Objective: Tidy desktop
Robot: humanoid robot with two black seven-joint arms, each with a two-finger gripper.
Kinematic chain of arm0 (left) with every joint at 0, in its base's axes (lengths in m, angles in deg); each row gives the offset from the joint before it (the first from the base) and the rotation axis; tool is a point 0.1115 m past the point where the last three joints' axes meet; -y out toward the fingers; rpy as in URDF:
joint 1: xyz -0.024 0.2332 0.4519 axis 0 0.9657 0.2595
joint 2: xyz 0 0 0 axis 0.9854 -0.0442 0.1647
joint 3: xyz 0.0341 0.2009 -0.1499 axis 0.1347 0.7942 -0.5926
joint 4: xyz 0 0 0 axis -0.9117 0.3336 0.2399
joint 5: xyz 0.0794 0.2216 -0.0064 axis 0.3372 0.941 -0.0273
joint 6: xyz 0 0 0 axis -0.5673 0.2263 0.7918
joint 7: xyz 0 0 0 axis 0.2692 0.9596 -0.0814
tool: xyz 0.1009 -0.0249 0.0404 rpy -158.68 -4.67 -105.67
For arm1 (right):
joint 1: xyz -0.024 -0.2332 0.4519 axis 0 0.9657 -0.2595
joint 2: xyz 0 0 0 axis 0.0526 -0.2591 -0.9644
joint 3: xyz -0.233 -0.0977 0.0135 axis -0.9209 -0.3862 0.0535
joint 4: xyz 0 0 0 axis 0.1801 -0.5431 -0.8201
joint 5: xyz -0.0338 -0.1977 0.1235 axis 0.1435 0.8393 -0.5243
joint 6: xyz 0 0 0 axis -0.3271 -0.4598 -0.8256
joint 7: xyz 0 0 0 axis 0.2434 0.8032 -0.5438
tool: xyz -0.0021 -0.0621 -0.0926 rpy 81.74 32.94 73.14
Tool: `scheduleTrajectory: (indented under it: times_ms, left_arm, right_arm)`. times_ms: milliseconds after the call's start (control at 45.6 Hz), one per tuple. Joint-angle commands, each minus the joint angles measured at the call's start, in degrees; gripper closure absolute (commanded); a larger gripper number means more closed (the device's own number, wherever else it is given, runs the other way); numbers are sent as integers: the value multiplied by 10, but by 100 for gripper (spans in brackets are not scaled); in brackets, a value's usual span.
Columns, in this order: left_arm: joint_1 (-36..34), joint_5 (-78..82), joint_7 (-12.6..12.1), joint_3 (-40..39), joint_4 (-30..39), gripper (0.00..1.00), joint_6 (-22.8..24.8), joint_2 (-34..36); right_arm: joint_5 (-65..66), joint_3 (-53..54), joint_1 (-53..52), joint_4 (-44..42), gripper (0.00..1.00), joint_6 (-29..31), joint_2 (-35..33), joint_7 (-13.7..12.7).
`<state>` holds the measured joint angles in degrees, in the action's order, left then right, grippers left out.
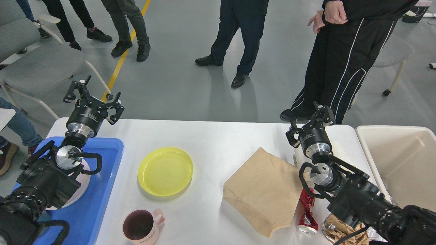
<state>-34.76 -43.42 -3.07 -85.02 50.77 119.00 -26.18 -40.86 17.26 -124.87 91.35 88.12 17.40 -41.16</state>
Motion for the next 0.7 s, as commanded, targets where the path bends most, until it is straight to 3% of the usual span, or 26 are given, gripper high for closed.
scheduleTrajectory:
  times_ms: [0, 131, 679]
  left_arm:
    - [0, -1, 8, 0, 0, 4, 0, 0]
    - [5, 0, 27, 1, 0, 4, 0, 0]
    - [5, 1, 24, 5, 0, 4, 0, 0]
  right_arm:
    - [0, 0, 0, 0, 0, 0, 0, 0]
    - [0, 0, 0, 0, 0, 0, 0, 0]
    - [0, 0, 0, 0, 0, 0, 0, 0]
